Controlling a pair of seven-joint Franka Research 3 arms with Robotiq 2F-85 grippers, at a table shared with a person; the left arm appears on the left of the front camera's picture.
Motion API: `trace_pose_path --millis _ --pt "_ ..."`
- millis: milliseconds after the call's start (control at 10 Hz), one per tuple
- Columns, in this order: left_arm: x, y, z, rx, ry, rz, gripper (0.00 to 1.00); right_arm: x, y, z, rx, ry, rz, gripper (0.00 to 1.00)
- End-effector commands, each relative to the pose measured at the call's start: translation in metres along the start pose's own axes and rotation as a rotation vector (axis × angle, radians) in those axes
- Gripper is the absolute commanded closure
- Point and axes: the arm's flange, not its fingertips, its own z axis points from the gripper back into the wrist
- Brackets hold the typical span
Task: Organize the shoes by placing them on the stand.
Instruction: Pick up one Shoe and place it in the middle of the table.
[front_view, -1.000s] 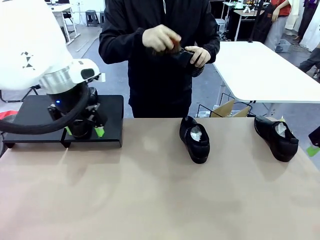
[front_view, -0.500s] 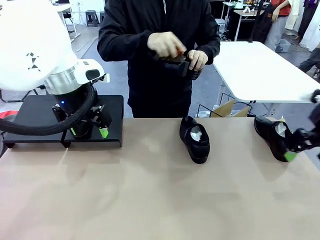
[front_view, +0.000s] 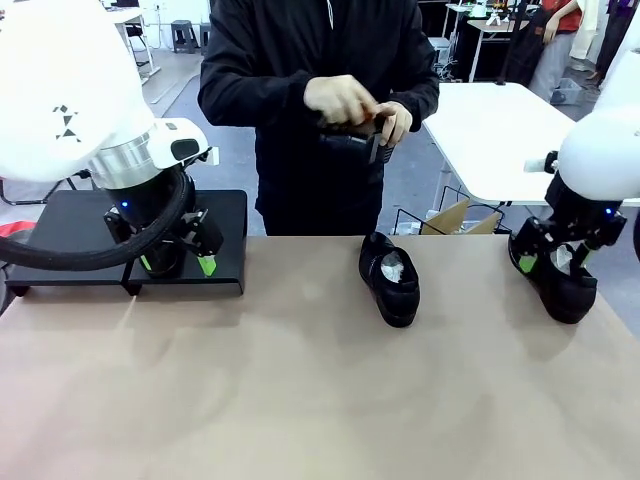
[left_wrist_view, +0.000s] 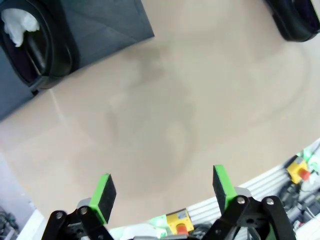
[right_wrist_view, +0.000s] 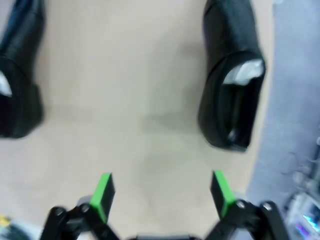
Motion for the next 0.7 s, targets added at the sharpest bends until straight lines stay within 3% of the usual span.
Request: trace_pose_path --millis 0,300,600 --pt "0.0 0.003 0.002 -0.019 -0.002 -0.006 0.0 0.035 -0.012 -0.007 0.0 0.052 -0.077 0.0" --pt "0.0 0.003 0.002 -0.019 -0.002 -0.006 0.0 0.067 -0.033 -0.033 0.05 0.1 -0.147 0.0" --pt "0.0 0.003 0.002 -0.019 -0.002 -0.006 0.0 0.068 -0.035 -0.053 0.045 0.122 -0.159 0.0"
